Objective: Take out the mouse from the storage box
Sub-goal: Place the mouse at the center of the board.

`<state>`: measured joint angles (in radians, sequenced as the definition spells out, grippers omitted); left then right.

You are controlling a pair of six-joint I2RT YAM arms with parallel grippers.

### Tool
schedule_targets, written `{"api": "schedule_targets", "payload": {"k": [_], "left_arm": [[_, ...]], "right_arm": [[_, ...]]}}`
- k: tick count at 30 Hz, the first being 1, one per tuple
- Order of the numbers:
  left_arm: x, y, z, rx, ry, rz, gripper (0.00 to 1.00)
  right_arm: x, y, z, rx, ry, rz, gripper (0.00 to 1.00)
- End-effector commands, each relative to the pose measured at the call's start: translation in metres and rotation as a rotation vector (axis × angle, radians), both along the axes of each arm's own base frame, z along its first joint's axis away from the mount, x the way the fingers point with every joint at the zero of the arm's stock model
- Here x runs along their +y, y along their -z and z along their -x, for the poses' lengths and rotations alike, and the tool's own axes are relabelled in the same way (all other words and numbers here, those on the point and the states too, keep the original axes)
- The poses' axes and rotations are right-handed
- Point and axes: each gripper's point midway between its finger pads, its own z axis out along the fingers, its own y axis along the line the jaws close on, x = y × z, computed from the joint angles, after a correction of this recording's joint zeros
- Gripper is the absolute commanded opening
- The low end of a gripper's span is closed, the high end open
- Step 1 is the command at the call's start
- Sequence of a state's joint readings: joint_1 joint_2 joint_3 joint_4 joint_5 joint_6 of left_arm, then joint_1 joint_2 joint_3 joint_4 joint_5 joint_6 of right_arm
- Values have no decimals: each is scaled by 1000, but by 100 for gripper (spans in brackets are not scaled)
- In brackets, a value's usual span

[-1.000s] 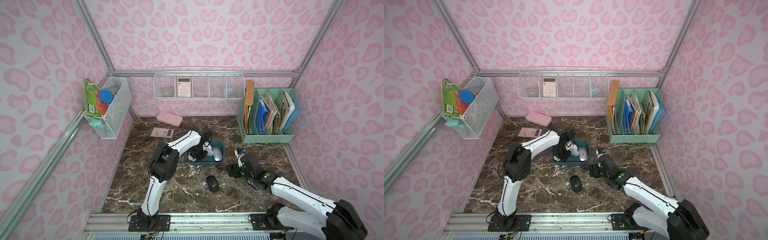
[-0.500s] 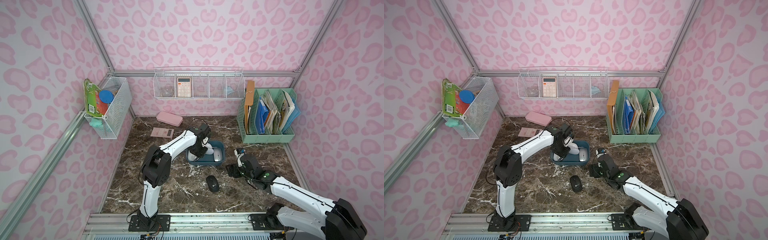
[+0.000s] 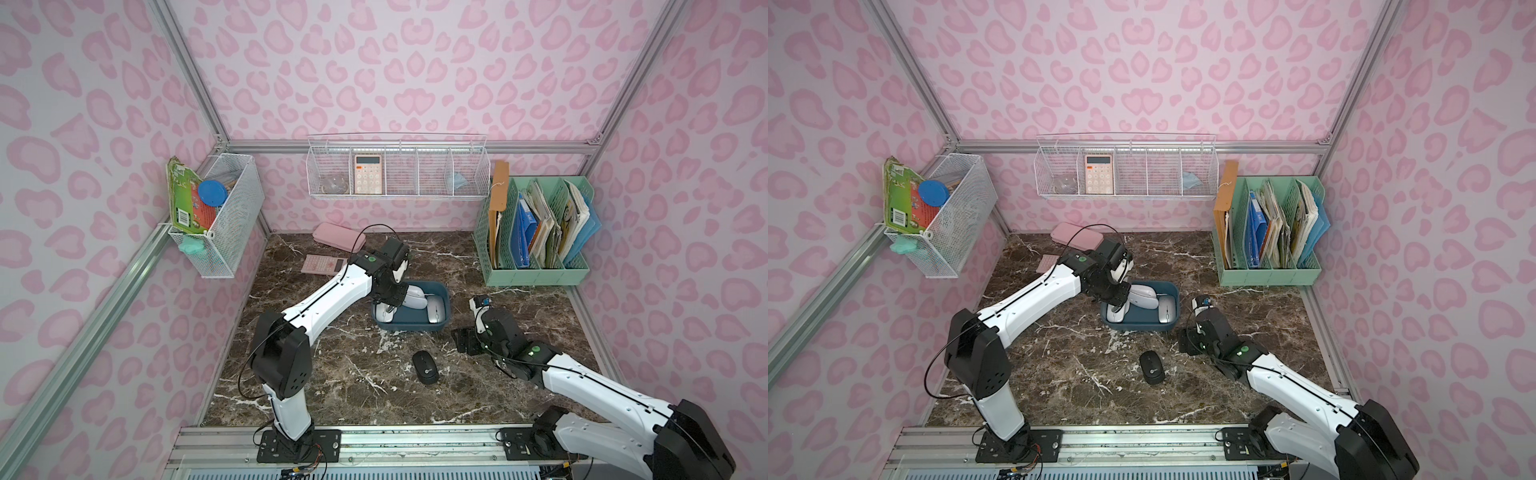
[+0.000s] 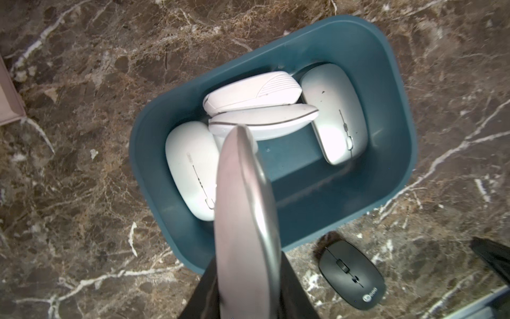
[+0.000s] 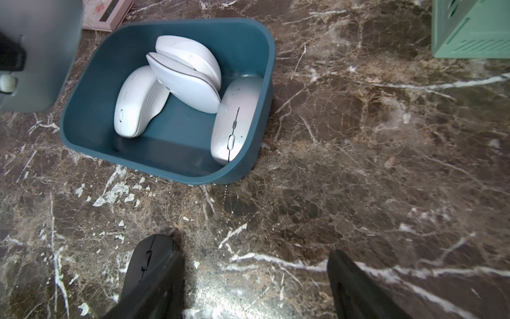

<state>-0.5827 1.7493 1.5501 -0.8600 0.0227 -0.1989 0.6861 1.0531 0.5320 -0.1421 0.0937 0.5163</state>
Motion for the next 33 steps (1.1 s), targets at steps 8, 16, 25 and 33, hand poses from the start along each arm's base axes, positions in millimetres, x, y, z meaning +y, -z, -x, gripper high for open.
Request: {"api": "schedule_targets", "payload": {"k": [8,16,25,33], "left_arm": [[8,1,68,63,-241,337,22],[-1,27,109,97,-300,424,21],[0,70,130,145,-351,445,22],[-11,99,132,209,-364,481,22]], "right_arm": [[2,-2,-1,-8,-5,-10,85],[12,-2,-4,13,-17,-19,85],[27,2,-1,36,-48,15,85],[37,2,2,33,-60,63,86]]}}
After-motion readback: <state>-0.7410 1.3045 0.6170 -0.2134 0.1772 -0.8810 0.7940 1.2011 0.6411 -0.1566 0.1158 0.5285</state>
